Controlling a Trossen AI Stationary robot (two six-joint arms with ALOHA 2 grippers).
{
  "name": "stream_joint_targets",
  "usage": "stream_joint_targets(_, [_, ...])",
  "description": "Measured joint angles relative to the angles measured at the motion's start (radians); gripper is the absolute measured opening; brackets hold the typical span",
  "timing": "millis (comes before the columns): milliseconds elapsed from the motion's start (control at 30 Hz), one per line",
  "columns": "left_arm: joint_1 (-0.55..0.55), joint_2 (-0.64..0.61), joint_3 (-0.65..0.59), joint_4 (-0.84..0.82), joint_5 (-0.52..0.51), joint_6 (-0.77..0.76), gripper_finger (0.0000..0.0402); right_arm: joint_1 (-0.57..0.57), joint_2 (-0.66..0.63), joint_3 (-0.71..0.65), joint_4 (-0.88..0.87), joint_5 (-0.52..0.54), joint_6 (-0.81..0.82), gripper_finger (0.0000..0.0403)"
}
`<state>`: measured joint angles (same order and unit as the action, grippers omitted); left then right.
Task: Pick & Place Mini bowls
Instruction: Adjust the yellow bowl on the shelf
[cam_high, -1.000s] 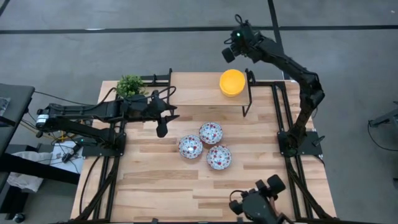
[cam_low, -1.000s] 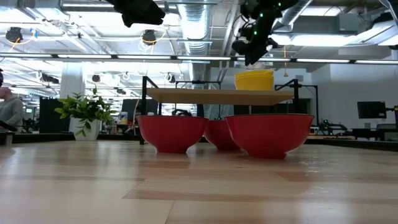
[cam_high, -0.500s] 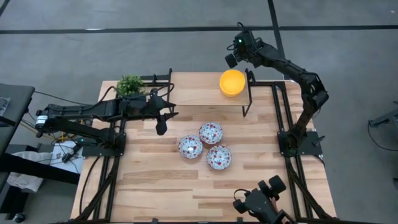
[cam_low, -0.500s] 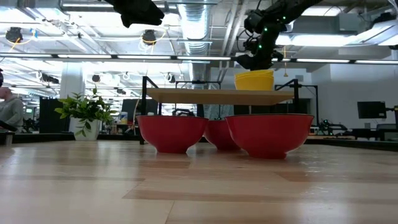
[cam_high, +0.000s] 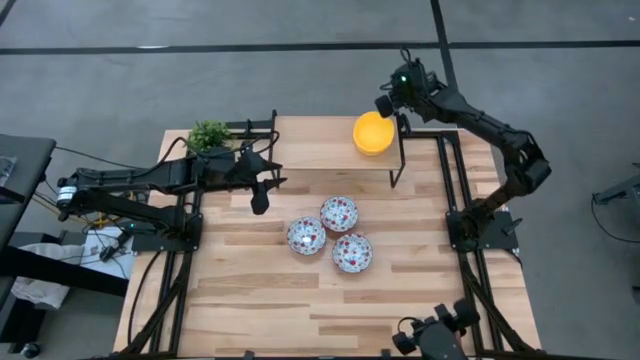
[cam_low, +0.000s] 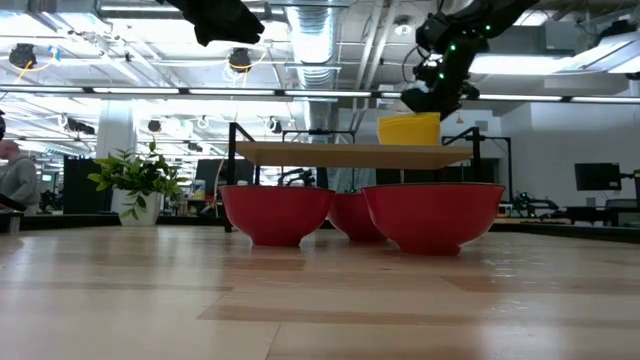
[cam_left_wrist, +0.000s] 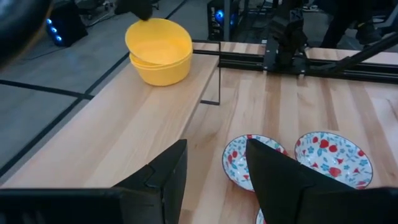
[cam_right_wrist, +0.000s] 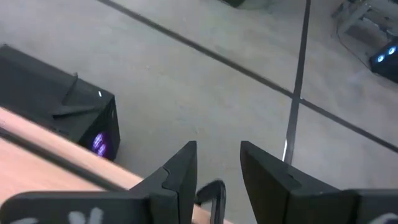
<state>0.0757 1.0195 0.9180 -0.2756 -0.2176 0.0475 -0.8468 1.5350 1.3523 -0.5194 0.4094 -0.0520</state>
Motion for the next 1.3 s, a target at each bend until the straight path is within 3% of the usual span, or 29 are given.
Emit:
stream_joint_targets(233, [-0.001, 0.0, 0.0, 0.0, 0.001, 0.0, 0.0163, 0.0, -0.011, -0.068, 0.004, 0.0, 0.015, 0.0113])
stream_joint_targets(767, [-0.001, 0.0, 0.0, 0.0, 0.001, 0.0, 0.0163, 0.043, -0.04, -0.069, 0.156, 0.007, 0.101, 0.0113])
stream_joint_targets(1033, [-0.001, 0.0, 0.0, 0.0, 0.001, -0.006, 0.0163, 0.118, 0.029, -0.067, 0.24, 0.117, 0.106, 0.0113])
stream_joint_targets(1300, [-0.001, 0.001, 0.0, 0.0, 0.004, -0.011, 0.0163, 0.133, 0.086, -0.067, 0.282, 0.15, 0.106, 0.0113])
